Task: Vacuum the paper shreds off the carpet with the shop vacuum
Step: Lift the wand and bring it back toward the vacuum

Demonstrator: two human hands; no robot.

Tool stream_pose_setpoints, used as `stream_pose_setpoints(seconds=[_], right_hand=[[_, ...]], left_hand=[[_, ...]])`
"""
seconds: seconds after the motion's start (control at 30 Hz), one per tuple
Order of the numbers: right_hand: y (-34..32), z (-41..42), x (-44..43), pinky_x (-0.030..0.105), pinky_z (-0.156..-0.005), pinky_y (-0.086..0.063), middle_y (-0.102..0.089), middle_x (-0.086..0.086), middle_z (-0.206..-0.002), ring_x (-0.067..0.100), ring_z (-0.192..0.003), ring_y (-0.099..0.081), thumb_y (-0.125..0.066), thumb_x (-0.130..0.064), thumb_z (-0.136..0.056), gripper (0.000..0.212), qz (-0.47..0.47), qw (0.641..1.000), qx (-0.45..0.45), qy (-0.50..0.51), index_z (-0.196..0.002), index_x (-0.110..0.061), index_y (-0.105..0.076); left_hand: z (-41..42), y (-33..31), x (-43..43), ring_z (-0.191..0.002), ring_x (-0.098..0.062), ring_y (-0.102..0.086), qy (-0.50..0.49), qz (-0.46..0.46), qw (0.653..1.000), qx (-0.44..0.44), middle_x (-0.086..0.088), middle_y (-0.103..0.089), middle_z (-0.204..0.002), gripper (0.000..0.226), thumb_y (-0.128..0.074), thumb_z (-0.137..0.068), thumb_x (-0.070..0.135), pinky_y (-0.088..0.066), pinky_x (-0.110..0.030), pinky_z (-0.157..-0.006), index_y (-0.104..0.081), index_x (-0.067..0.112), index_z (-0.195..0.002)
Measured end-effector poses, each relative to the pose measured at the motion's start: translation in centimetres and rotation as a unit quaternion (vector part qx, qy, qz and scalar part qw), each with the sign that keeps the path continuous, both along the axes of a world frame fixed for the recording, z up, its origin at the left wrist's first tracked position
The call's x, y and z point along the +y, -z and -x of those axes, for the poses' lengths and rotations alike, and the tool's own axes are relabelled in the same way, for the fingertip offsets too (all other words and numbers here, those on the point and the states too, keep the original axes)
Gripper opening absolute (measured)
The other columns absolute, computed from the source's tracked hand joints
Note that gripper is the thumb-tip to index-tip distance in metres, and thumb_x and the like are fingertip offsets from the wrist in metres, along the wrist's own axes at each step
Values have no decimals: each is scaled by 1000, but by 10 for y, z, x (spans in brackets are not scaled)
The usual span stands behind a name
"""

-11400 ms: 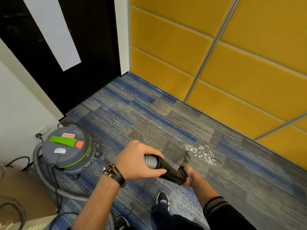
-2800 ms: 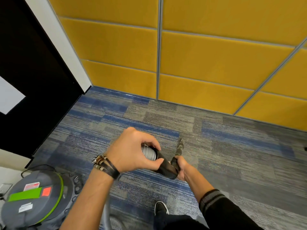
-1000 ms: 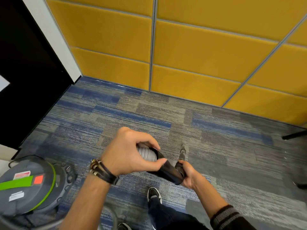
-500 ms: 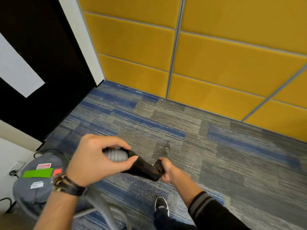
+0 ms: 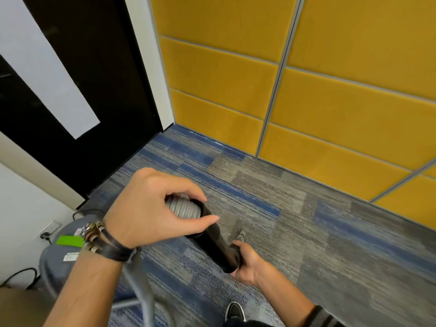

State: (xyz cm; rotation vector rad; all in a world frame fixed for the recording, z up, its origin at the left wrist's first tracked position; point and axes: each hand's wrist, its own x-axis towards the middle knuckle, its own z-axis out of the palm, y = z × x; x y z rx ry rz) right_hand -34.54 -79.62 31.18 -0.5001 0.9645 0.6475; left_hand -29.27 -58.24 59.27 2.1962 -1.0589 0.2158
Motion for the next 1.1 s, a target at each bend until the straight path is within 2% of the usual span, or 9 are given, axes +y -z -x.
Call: stream_pose_setpoints(seconds=[0.17,0.27,0.53,0.7,0.8,0.87,0.97,1.03,1.1], right_hand=[[-45,-46,-29,40,-33,-52,-52,17,-61,30,-43,-62,-52,-11,-93,21,-43,998,-13,37,-105,-8,-36],[-48,-57,-17,38,-37,-54,-54,17,-71,29,-48,-64,-59,-9,-83,38,-36,999,-21,30,-113,-9,-37],[-76,-101,15,39,-44,-58,-59,17,-89,30,-72,-65,-55,-15,-98,12,58,994,-93,-9,-104,-5,-52],[-79,-117,45,42,-65,-60,-55,19,-100,29,-78,-64,-46,-29,-103,19,163,952,-240,-95,-112,-21,-60],[-67,-119,53,50,-74,-58,-54,23,-110,34,-93,-60,-40,-23,-101,31,102,925,-329,-162,-121,-38,-59],[-49,-125,67,54,-79,-58,-54,20,-112,33,-97,-58,-54,-5,-93,50,195,872,-378,-244,-122,-46,-55],[-23,-149,125,44,-83,-52,-49,-1,-103,23,-94,-54,-81,-19,-77,62,497,659,-431,-365,-118,-50,-47],[-13,-170,180,31,-79,-46,-44,-3,-100,15,-91,-49,-87,-39,-70,52,603,603,-416,-316,-111,-36,-56],[-9,-192,225,28,-76,-45,-48,-6,-96,14,-90,-51,-87,-37,-69,40,648,580,-422,-257,-100,-28,-63]], left_hand=[[-10,5,8,-108,-5,-70,-68,-114,989,-66,18,-71,-119,74,-75,-71,77,-61,-40,-88,-70,35,-132],[-16,4,17,-107,-7,-70,-93,-157,980,-72,20,-69,-118,74,-68,-73,79,-62,-41,-84,-65,40,-136],[-28,-27,52,-99,-8,-70,-123,-159,977,-69,18,-71,-110,56,-77,-75,70,-60,-41,-79,-70,37,-120],[-38,-28,83,-102,-6,-70,-151,-127,977,-75,18,-71,-112,54,-79,-77,66,-59,-40,-81,-72,33,-120],[-49,-26,122,-103,-5,-71,-178,-110,975,-68,18,-73,-114,54,-81,-75,65,-59,-40,-85,-73,34,-119],[-59,-18,147,-102,-5,-71,-188,-107,975,-58,19,-74,-113,54,-80,-75,66,-60,-41,-85,-73,34,-118],[-80,0,192,-101,-4,-71,-190,-94,977,-32,19,-75,-110,54,-78,-75,68,-60,-40,-86,-74,34,-117],[-97,13,232,-100,-3,-71,-190,-70,979,-16,19,-75,-109,54,-79,-75,65,-59,-38,-88,-74,32,-117],[-111,24,277,-98,-2,-71,-201,-44,979,-4,18,-75,-107,52,-82,-75,61,-58,-36,-88,-74,31,-117]])
